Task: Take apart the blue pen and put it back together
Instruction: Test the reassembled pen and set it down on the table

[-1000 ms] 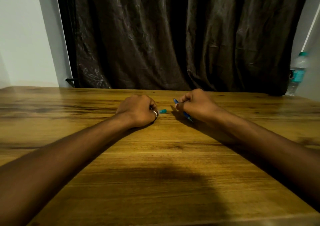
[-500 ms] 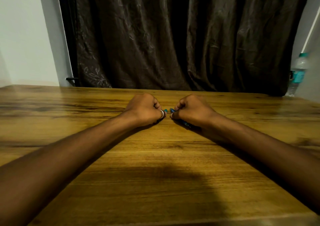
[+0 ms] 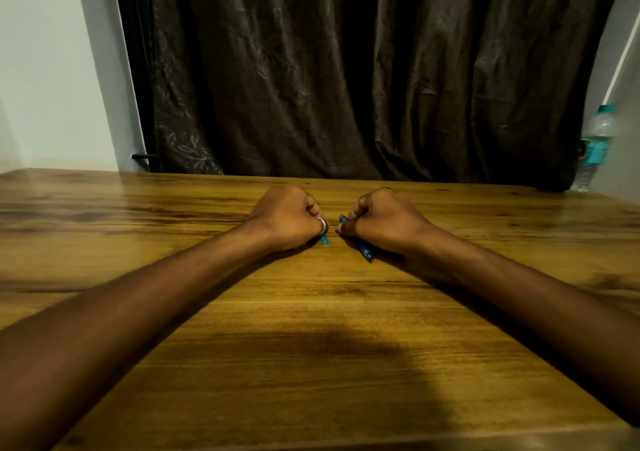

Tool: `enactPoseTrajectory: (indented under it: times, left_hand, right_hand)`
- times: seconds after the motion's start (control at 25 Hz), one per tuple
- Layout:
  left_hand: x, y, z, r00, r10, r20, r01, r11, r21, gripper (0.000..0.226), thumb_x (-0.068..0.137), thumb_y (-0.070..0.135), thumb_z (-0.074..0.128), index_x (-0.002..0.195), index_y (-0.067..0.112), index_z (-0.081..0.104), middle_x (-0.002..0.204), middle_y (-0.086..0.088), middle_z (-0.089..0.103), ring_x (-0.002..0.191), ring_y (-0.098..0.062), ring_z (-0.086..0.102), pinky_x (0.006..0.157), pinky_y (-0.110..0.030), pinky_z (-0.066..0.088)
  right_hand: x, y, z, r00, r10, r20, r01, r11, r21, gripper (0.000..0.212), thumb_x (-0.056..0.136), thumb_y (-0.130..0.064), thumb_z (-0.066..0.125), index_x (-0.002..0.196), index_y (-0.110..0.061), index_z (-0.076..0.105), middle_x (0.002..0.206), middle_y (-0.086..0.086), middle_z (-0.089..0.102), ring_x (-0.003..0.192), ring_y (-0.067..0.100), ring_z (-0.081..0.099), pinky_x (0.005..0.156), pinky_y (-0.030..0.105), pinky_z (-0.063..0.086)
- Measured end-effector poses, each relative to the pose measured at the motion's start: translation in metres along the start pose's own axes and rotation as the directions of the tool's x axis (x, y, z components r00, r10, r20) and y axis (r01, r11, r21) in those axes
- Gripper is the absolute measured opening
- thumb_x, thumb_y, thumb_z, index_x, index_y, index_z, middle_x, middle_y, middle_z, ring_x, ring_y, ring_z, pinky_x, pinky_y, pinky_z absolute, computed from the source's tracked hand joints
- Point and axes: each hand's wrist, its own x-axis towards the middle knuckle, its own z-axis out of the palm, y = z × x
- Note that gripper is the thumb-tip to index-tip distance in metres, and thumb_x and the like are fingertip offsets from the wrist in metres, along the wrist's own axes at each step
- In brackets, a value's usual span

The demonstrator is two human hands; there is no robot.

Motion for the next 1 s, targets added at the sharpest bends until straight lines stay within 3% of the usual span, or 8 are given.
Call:
enactPoseTrajectory:
  times: [0.16,0.28,0.48,0.68,0.8,1.0]
  left_hand:
    - [0.003,-0.008,-0.005,0.997,0.073,0.001,-0.072,0.980,0.185,0.013,0.085,0.041,0.069,0.092,0.032,0.077,0.089,0.016,0.072,0.087,-0.006,0.064,0.071,-0.030,0.053]
    - [0.003,-0.012,-0.004,0.995,0.091,0.041,-0.098,0.968,0.229,0.022,0.085,0.052,0.065,0.097,0.036,0.075,0.099,0.015,0.073,0.096,-0.009,0.064,0.083,-0.038,0.056]
    - [0.001,-0.010,-0.006,0.991,0.126,0.048,-0.134,0.949,0.286,0.028,0.090,0.053,0.058,0.110,0.039,0.072,0.111,0.016,0.071,0.104,-0.011,0.063,0.084,-0.035,0.053]
    - [0.000,-0.011,-0.009,0.994,0.111,0.019,-0.108,0.891,0.442,0.036,0.094,0.051,0.051,0.123,0.034,0.064,0.119,0.005,0.068,0.108,-0.018,0.061,0.078,-0.034,0.049]
    - [0.002,-0.016,-0.005,0.995,0.047,0.084,-0.086,0.824,0.559,0.046,0.097,0.055,0.040,0.129,0.028,0.059,0.132,-0.002,0.060,0.120,-0.023,0.054,0.092,-0.041,0.048]
    - [0.007,-0.024,0.002,0.939,-0.153,0.307,0.015,0.912,0.409,0.070,0.098,0.063,0.024,0.155,0.024,0.029,0.165,-0.003,0.024,0.151,-0.025,0.022,0.120,-0.048,0.021]
  right_hand:
    - [0.002,0.001,0.001,1.000,0.013,0.011,-0.013,0.999,0.049,0.016,0.082,-0.028,0.076,0.073,-0.014,0.077,0.070,0.000,0.076,0.069,0.011,0.072,0.066,0.037,0.063]
    - [0.001,0.002,0.001,1.000,-0.023,0.000,0.023,0.999,0.033,0.013,0.082,-0.023,0.075,0.073,-0.014,0.076,0.071,0.000,0.075,0.072,0.011,0.071,0.067,0.035,0.061]
    - [0.000,0.001,0.001,0.996,-0.084,0.012,0.084,0.996,-0.003,0.012,0.086,-0.023,0.074,0.076,-0.016,0.076,0.073,-0.004,0.074,0.071,0.006,0.068,0.063,0.025,0.055]
    - [0.000,-0.005,0.000,0.996,-0.064,-0.058,0.061,0.997,-0.052,0.027,0.100,-0.035,0.051,0.087,-0.019,0.069,0.081,0.001,0.068,0.079,0.016,0.065,0.069,0.035,0.054]
    - [0.000,-0.004,0.004,0.998,-0.040,-0.038,0.039,0.998,-0.051,0.042,0.102,-0.047,0.040,0.098,-0.016,0.068,0.096,0.005,0.068,0.093,0.022,0.063,0.080,0.037,0.051]
    - [0.002,-0.001,0.011,0.993,-0.016,0.119,0.027,0.995,-0.091,0.075,0.093,-0.072,0.027,0.136,-0.018,0.058,0.143,0.008,0.057,0.130,0.026,0.052,0.103,0.038,0.041]
